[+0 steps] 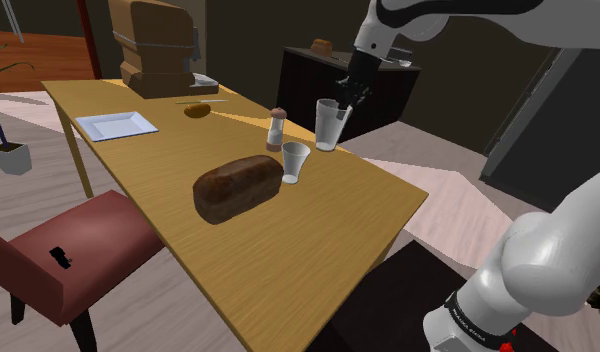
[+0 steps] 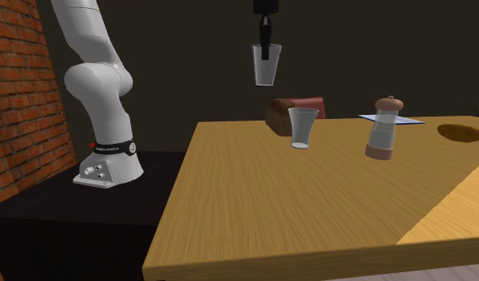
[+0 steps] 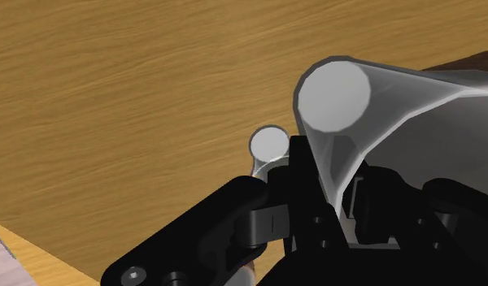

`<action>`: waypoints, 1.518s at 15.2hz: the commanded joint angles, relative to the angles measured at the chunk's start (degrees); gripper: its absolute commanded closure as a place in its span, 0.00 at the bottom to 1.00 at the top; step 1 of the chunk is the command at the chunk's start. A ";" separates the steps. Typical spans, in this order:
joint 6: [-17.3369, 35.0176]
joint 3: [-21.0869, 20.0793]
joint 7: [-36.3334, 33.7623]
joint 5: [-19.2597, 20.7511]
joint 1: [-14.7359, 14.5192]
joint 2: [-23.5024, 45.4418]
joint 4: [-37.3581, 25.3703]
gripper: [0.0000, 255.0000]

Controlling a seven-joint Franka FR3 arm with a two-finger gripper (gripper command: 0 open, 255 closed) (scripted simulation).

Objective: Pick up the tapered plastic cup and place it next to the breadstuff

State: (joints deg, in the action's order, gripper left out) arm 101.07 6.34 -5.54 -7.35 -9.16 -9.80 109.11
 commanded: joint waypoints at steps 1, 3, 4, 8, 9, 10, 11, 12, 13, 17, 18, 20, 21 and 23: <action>0.31 -1.66 -2.85 -0.20 -1.18 0.12 -0.25 1.00; 0.72 -3.27 -5.52 -0.41 -2.34 0.84 -0.92 1.00; 0.86 -3.81 -6.43 -0.47 -2.73 1.14 -1.21 1.00; 3.91 -3.85 -6.06 -0.57 -2.75 1.05 1.95 1.00; 4.67 -3.86 -5.96 -0.60 -2.75 1.07 2.71 1.00; 5.43 -3.86 -5.86 -0.63 -2.76 1.09 3.45 1.00; 6.19 -3.87 -5.76 -0.66 -2.77 1.12 4.18 1.00; 6.95 -3.88 -5.66 -0.70 -2.77 1.17 4.90 1.00; 7.71 -3.89 -5.56 -0.74 -2.78 1.23 5.60 1.00; 10.73 -3.91 -5.15 -0.92 -2.81 1.59 8.29 1.00; 11.49 -3.92 -5.04 -0.97 -2.82 1.71 8.93 1.00; 13.00 -3.93 -4.82 -1.08 -2.84 1.99 10.18 1.00; 13.75 -3.93 -4.71 -1.13 -2.85 2.15 10.78 1.00; 15.26 -3.94 -4.49 -1.26 -2.87 2.50 11.95 1.00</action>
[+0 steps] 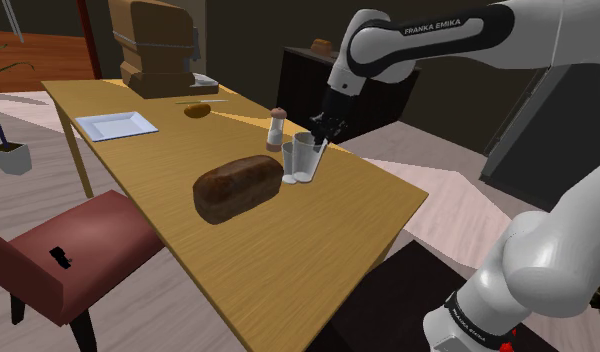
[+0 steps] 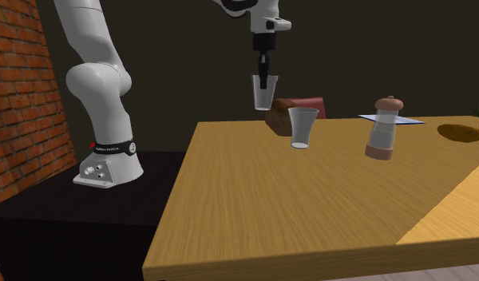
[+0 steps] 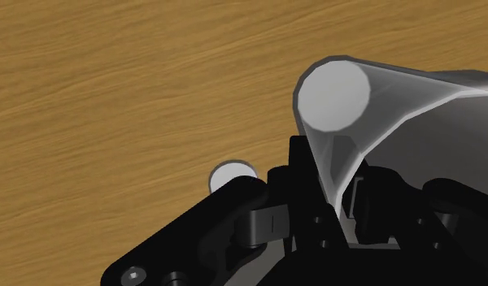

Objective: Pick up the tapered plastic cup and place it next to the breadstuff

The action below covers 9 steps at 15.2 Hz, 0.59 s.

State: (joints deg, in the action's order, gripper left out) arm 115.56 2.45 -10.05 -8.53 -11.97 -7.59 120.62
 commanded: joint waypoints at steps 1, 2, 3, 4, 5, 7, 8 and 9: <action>1.54 -0.06 0.14 -0.14 -0.06 0.48 1.01 1.00; 2.29 -0.06 0.26 -0.21 -0.08 0.69 1.56 1.00; 3.05 -0.07 0.38 -0.28 -0.09 0.91 2.11 1.00; 3.80 -0.07 0.51 -0.36 -0.10 1.14 2.64 1.00; 4.56 -0.08 0.63 -0.44 -0.11 1.38 3.16 1.00; 6.07 -0.09 0.89 -0.61 -0.14 1.91 4.16 1.00; 6.83 -0.09 1.02 -0.69 -0.16 2.19 4.65 1.00; 7.58 -0.10 1.15 -0.79 -0.17 2.48 5.12 1.00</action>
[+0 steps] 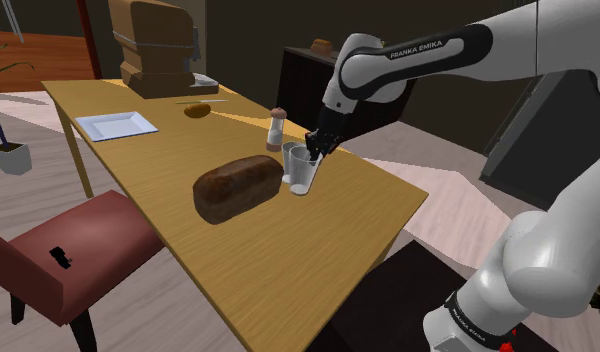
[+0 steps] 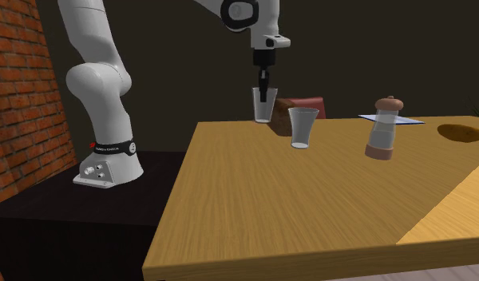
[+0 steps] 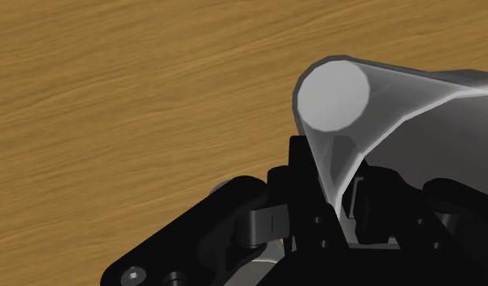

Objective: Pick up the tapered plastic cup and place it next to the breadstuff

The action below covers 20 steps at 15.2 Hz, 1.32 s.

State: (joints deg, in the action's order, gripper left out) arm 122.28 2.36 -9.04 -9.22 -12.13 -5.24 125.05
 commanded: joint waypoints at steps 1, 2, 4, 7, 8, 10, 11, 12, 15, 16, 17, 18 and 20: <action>1.62 -0.01 0.28 -0.20 -0.03 0.44 1.15 1.00; 2.37 -0.02 0.42 -0.30 -0.05 0.76 1.60 1.00; 3.88 -0.03 0.71 -0.51 -0.08 1.43 2.45 1.00; 6.15 -0.05 1.17 -0.87 -0.13 2.53 3.65 1.00; 6.90 -0.06 1.33 -0.99 -0.15 2.92 4.02 1.00; 8.68 -0.08 1.72 -1.32 -0.19 3.89 4.85 1.00; 8.68 -0.08 1.71 -1.31 -0.19 3.88 4.86 1.00; 8.68 -0.08 1.72 -1.31 -0.19 3.89 4.86 1.00; 8.68 -0.08 1.72 -1.32 -0.19 3.89 4.85 1.00; 8.68 -0.08 1.72 -1.32 -0.19 3.89 4.85 1.00; 8.68 -0.08 1.72 -1.32 -0.19 3.89 4.85 1.00; 8.68 -0.08 1.72 -1.32 -0.19 3.89 4.85 1.00; 8.68 -0.08 1.71 -1.32 -0.19 3.89 4.86 0.00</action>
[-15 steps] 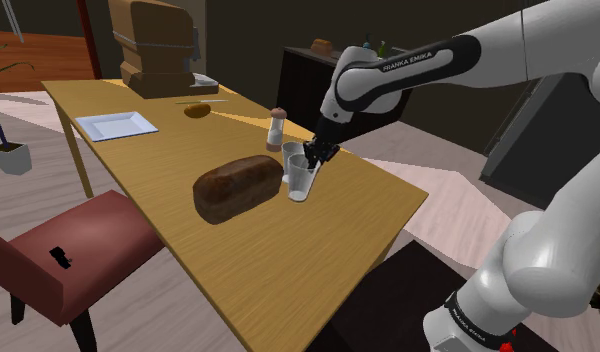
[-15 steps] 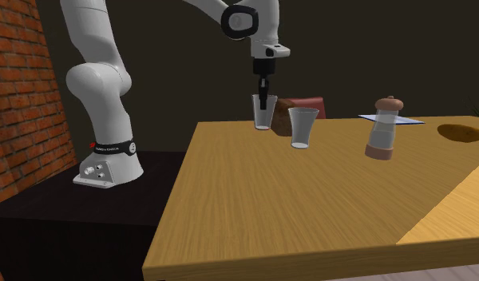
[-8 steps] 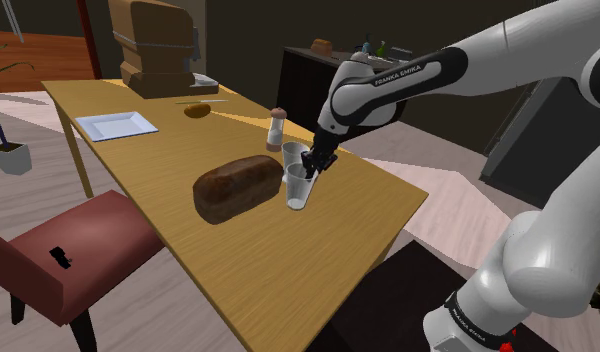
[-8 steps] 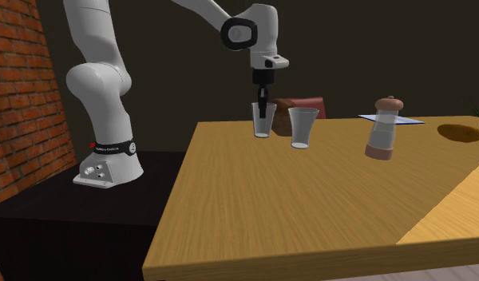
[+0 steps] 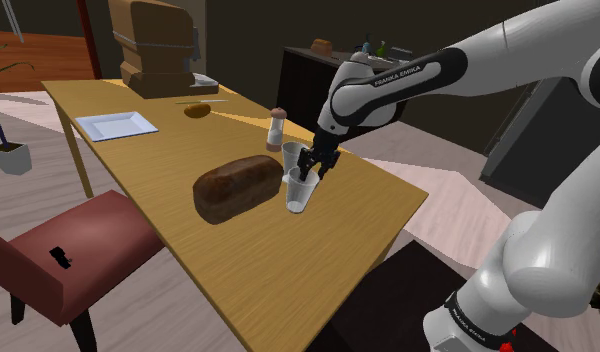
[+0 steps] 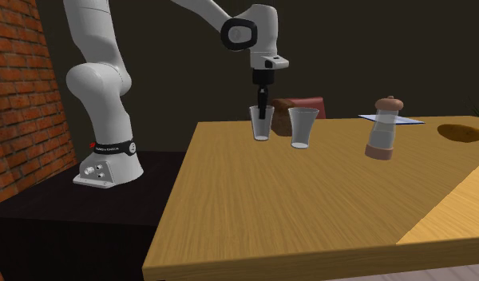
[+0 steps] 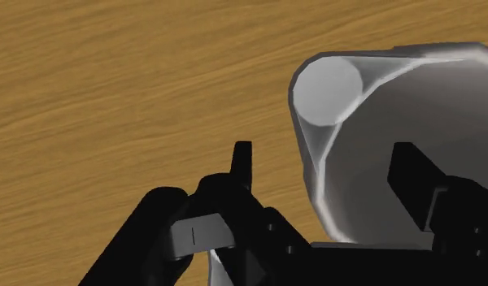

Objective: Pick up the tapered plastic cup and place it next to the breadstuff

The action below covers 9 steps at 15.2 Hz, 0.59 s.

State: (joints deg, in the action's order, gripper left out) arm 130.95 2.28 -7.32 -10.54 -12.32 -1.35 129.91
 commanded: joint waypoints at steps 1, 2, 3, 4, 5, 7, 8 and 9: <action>0.00 0.00 0.00 0.00 0.00 0.00 0.00 0.00; 0.00 0.00 0.00 0.00 0.00 0.00 0.00 0.00; 0.00 0.00 0.00 0.00 0.00 0.00 0.00 0.00; 0.00 0.00 0.00 0.00 0.00 0.00 0.00 0.00; -1.87 0.13 -0.21 0.34 0.14 -1.12 -0.76 0.00; -5.65 0.38 -0.57 0.93 0.41 -3.14 -2.51 0.00; -7.14 0.48 -0.69 1.15 0.52 -3.85 -3.28 0.00; -7.14 0.48 -0.69 1.15 0.52 -3.85 -3.28 0.00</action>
State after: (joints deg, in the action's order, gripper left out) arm 124.63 2.75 -7.86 -9.50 -11.81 -4.76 126.93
